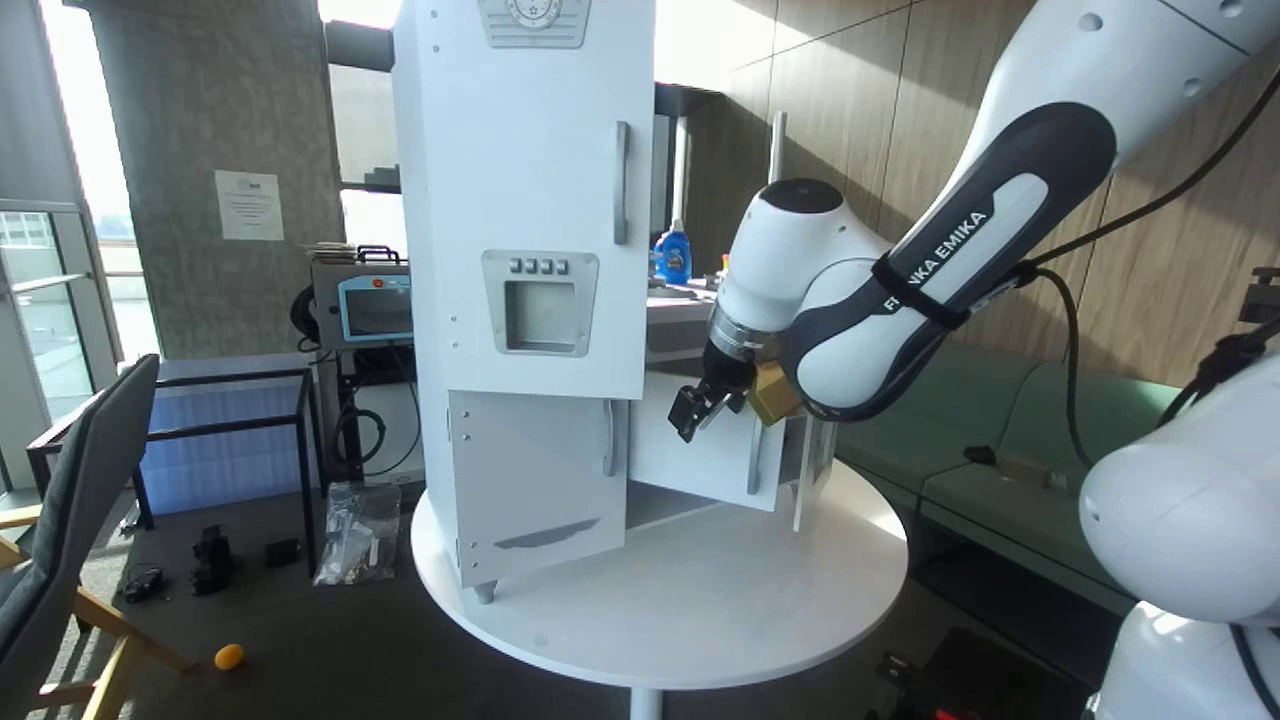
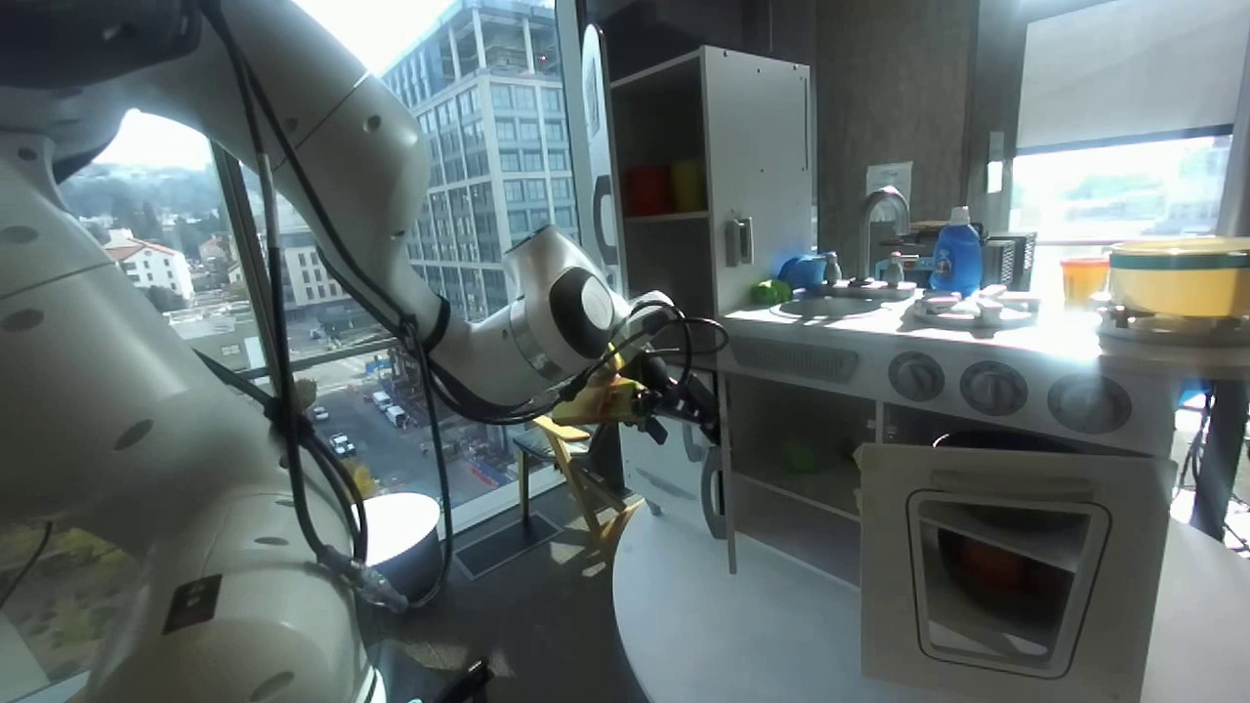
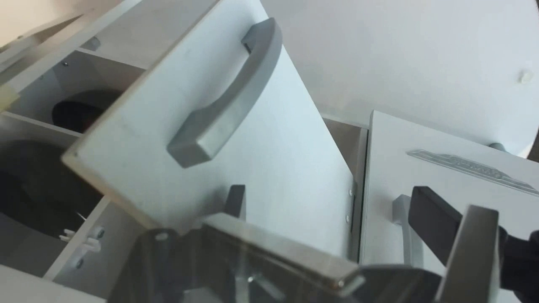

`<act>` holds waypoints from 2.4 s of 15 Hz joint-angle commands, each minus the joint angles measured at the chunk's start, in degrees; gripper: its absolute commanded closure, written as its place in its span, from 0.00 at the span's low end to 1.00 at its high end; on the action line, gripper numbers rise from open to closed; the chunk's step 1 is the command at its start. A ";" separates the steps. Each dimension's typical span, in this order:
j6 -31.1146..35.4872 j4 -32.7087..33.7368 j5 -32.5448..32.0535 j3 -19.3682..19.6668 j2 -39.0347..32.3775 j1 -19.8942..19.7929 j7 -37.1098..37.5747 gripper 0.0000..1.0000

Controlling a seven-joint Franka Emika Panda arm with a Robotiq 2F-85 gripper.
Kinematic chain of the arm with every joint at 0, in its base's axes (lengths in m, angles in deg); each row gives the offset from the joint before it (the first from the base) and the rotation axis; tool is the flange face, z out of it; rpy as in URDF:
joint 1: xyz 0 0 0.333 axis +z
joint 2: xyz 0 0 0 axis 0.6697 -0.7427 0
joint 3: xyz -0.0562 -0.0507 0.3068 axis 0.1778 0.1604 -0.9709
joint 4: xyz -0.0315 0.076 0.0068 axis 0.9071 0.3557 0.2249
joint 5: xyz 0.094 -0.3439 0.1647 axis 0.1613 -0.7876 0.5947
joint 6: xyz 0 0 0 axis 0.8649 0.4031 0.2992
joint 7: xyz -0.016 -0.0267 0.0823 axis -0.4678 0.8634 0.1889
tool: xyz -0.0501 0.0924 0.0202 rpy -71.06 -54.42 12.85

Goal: Close the bottom cupboard

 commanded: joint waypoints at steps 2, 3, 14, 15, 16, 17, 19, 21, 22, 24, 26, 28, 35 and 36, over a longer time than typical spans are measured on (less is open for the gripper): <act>9.59 1.41 -7.99 -9.92 -0.16 -13.96 15.01 0.00; 11.44 1.90 -9.03 -12.64 0.16 -17.37 18.09 0.00; 22.51 9.19 -9.60 -49.13 8.40 -60.30 32.52 0.00; 24.02 10.05 -8.49 -51.68 9.01 -63.33 33.19 0.00; 26.08 10.92 -7.31 -54.29 10.34 -66.56 33.93 0.00; 27.53 11.70 -5.81 -56.61 11.70 -69.21 34.37 0.00; 27.54 13.07 -4.21 -59.17 12.34 -72.49 33.39 0.00; 26.23 14.06 -4.68 -58.84 12.02 -73.22 31.80 0.00; 25.05 14.14 -6.00 -56.11 11.11 -71.46 30.27 0.00; 24.58 12.05 5.87 -51.91 10.63 -66.81 16.76 0.00; 23.36 11.12 12.42 -46.76 9.26 -62.89 7.11 0.00; 20.00 10.98 17.14 -40.05 7.56 -58.24 -1.99 0.00; -0.36 15.35 18.27 -20.67 8.84 -50.31 -14.03 0.00; -4.42 16.05 17.15 -19.15 8.29 -49.86 -14.24 0.00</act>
